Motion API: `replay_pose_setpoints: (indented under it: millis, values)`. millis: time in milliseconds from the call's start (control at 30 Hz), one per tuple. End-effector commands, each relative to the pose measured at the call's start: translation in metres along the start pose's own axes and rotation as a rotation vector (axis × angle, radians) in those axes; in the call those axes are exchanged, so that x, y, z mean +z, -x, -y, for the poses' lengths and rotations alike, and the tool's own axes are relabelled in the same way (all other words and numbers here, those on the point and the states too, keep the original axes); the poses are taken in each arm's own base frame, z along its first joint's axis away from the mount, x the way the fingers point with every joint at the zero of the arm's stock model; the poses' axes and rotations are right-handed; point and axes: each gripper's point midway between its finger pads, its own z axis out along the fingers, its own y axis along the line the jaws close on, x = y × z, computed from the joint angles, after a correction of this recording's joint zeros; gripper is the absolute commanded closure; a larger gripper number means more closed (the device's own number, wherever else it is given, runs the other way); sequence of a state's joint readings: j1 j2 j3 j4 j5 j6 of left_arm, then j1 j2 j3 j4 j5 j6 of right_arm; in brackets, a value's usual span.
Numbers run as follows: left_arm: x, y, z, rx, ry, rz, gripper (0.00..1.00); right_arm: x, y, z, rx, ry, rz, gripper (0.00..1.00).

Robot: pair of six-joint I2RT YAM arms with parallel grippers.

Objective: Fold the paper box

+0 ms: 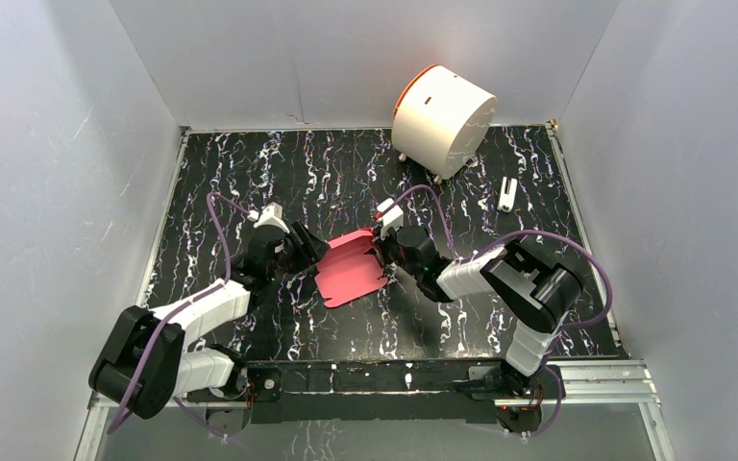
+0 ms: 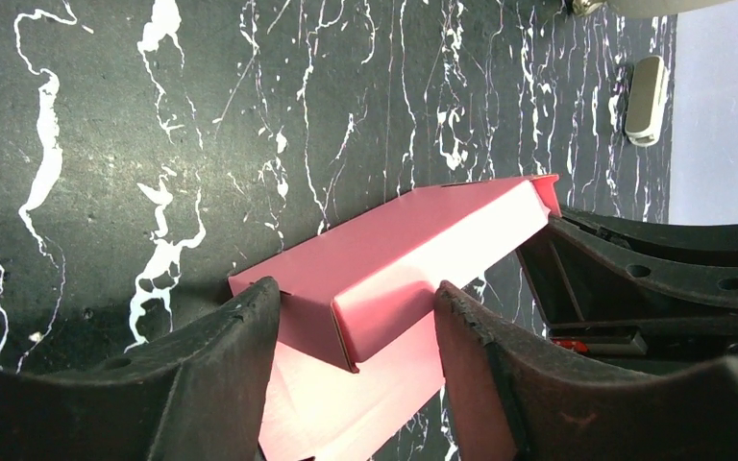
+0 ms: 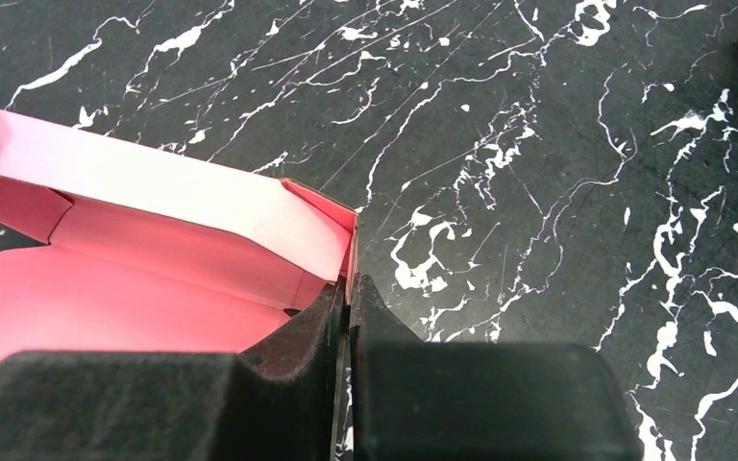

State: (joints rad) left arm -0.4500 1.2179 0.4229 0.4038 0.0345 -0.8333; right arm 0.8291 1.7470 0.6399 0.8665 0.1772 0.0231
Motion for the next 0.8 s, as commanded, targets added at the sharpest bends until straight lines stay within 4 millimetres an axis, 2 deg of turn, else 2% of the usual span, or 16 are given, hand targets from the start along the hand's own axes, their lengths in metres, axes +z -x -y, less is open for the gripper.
replay_pose_setpoints:
  millis: [0, 167, 333, 600, 767]
  values:
    - [-0.012, 0.003, 0.011, 0.095, 0.008, -0.030, 0.40, -0.004, 0.007, -0.027, -0.066, 0.108, 0.055, 0.88]
    - [-0.023, 0.034, 0.002, 0.165, 0.138, 0.059, 0.34, -0.005, -0.002, -0.021, -0.108, 0.107, 0.038, 0.89]
    - [-0.025, 0.049, 0.014, 0.194, 0.148, 0.079, 0.32, -0.007, -0.001, -0.024, -0.120, 0.129, 0.042, 0.89]
    - [0.001, 0.033, 0.049, 0.344, 0.132, 0.016, 0.27, -0.007, -0.002, -0.027, -0.107, 0.143, 0.046, 0.89]
    - [0.019, 0.013, 0.057, 0.402, 0.130, -0.043, 0.26, -0.007, -0.003, -0.029, -0.096, 0.147, 0.046, 0.89]
